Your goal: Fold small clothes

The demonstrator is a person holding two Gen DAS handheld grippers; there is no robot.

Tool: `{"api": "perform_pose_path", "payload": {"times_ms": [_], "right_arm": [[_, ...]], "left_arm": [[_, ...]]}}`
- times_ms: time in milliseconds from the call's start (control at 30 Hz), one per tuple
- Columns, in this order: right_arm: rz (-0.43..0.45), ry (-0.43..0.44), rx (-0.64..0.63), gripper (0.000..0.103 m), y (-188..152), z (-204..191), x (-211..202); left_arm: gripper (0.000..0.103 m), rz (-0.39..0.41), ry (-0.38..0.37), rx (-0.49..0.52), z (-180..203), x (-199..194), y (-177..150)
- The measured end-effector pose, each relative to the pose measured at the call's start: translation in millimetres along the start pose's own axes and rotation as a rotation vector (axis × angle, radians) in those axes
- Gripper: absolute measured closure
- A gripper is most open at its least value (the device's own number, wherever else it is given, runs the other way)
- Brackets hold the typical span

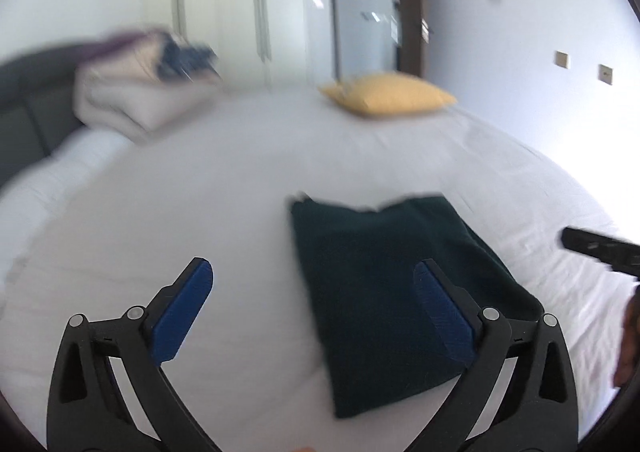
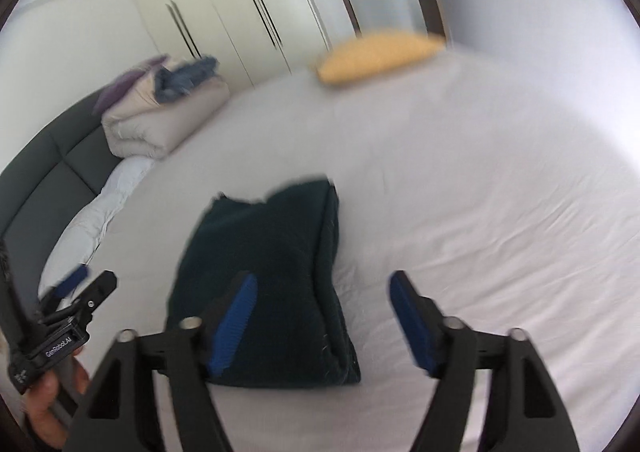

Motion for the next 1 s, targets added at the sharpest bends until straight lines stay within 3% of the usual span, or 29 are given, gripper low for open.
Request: {"api": "perform_pose_path", "payload": {"times_ms": [67,100,200,333,500,633,1000], "right_arm": [[0.115,-0.03,-0.037,0.003,2,-16,-39],[0.16,-0.036,-0.053,0.0,3,-21,-54],[0.318,-0.088,-0.115,0.0,-2,-39,-110],[0.392,-0.098,-0.15,0.0,-6,-55,-152],[0.318,-0.171,-0.151,0.0,-11,-62,-171],[0.226,-0.145,-0.134,0.0,-17,-66,-169],[0.078,-0.168,-0.183,0.0,-42,-82,-144]], "left_arm": [[0.0,0.058,0.025,-0.012,-2,-37,3],[0.0,0.077,0.038,-0.024,-4,-51,3],[0.0,0.116,0.087,-0.034,-11,-89,3],[0.0,0.099,0.071,-0.071,-19,-131,3],[0.0,0.051,0.078,-0.063,-18,-153,-9],[0.0,-0.012,0.065,-0.076,-18,-155,-25],[0.0,-0.11,0.093,-0.097,-27,-119,-48]]}}
Point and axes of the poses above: each gripper's, at about its wrist camera, not at the fingertips, and x roughly the way its jaws point, z to its right, y to its top, the point moved 3 cm from there along x, roughly the way its jaws point, and after that the axes turned 15 degrees about -x, right-handed, at the moved point
